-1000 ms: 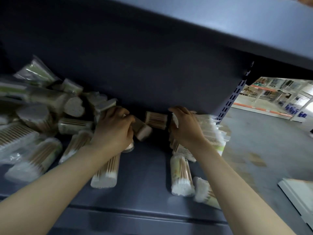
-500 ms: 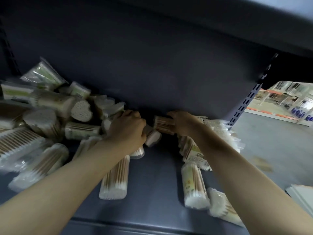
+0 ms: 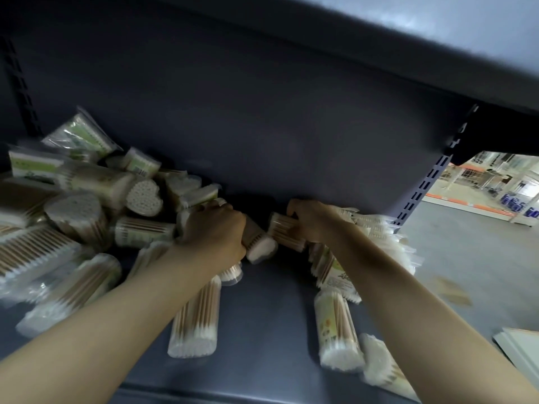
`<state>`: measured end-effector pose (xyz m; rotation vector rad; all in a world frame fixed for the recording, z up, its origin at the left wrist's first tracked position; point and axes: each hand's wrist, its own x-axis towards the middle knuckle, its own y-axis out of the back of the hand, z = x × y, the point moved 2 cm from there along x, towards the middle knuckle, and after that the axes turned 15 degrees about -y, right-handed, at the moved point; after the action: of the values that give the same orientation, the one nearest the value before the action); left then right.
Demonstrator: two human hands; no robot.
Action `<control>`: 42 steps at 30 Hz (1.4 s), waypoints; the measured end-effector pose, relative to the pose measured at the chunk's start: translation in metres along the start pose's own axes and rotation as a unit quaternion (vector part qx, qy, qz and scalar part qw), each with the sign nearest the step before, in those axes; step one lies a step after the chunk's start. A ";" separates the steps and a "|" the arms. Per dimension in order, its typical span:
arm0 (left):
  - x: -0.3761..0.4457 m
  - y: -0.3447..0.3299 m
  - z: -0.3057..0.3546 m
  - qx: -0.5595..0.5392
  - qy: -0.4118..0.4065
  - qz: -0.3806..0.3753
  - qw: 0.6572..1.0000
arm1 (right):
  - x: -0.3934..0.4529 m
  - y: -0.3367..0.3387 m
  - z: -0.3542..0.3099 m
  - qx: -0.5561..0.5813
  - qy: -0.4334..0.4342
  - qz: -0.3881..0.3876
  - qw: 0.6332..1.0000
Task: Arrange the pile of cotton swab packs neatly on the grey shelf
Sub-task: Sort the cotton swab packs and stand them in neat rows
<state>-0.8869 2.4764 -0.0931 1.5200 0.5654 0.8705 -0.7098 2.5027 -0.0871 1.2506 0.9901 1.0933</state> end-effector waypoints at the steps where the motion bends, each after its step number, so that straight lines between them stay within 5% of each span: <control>1: -0.002 0.000 0.000 0.003 -0.001 0.006 1.000 | -0.001 0.000 -0.001 0.002 0.000 0.003 1.000; 7: -0.010 0.001 -0.001 0.008 -0.009 0.024 1.000 | -0.004 0.001 -0.005 0.006 -0.012 0.016 1.000; 12: -0.011 0.004 0.001 -0.005 -0.008 0.051 0.999 | -0.014 0.020 -0.001 0.065 -0.024 0.101 0.992; 23: 0.030 -0.007 0.014 0.053 -0.062 -0.094 0.992 | -0.055 0.055 0.031 0.146 -0.026 0.199 0.969; 33: 0.041 -0.010 0.016 -0.035 -0.092 -0.165 0.981 | -0.065 0.054 0.051 0.149 -0.046 0.218 0.963; 42: 0.032 -0.007 0.033 -0.032 -0.091 -0.074 0.993 | -0.069 0.051 0.063 0.158 -0.044 0.231 0.959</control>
<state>-0.8406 2.4825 -0.0931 1.4602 0.5053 0.6232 -0.6673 2.4223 -0.0327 1.8411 0.8459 1.2482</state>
